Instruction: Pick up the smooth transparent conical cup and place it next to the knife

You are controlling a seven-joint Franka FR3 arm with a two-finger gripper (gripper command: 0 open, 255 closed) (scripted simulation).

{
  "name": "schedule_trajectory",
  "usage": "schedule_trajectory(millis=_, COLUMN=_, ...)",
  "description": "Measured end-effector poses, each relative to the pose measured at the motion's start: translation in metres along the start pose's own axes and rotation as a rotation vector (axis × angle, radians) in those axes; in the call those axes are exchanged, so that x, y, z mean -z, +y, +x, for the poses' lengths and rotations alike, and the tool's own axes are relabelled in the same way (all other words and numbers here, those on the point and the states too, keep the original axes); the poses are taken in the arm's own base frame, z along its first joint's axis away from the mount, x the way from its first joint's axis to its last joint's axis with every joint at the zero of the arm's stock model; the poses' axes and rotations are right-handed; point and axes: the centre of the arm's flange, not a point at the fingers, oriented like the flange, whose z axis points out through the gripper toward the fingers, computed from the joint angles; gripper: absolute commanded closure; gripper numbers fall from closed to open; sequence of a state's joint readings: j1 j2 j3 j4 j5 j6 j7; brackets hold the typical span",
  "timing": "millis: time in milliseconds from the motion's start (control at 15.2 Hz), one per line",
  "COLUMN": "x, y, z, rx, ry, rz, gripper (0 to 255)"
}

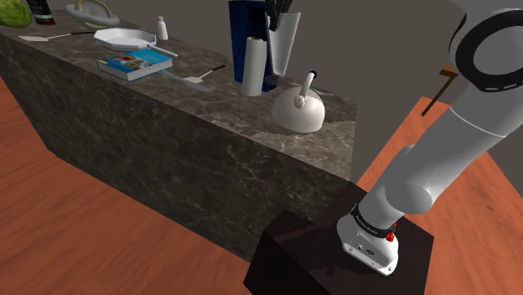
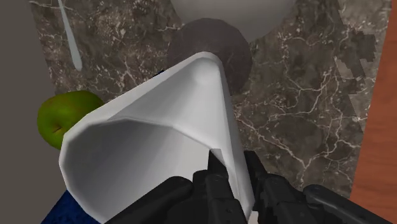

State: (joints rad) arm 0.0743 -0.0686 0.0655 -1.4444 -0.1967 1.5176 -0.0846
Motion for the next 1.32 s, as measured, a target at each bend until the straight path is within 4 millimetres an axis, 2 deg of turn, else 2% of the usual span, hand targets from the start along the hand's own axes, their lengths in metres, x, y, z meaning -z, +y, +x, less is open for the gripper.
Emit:
schedule_trajectory(millis=396, x=0.008, y=-0.072, z=0.042, rx=0.002, ry=0.0, rz=0.001, gripper=255)
schedule_trajectory(millis=528, x=0.004, y=-0.085, z=0.047, rx=0.001, ry=-0.002, rz=0.001, gripper=255)
schedule_trajectory(millis=1320, x=-0.056, y=-0.1, z=0.041, rx=0.0, ry=-0.003, rz=0.001, gripper=255)
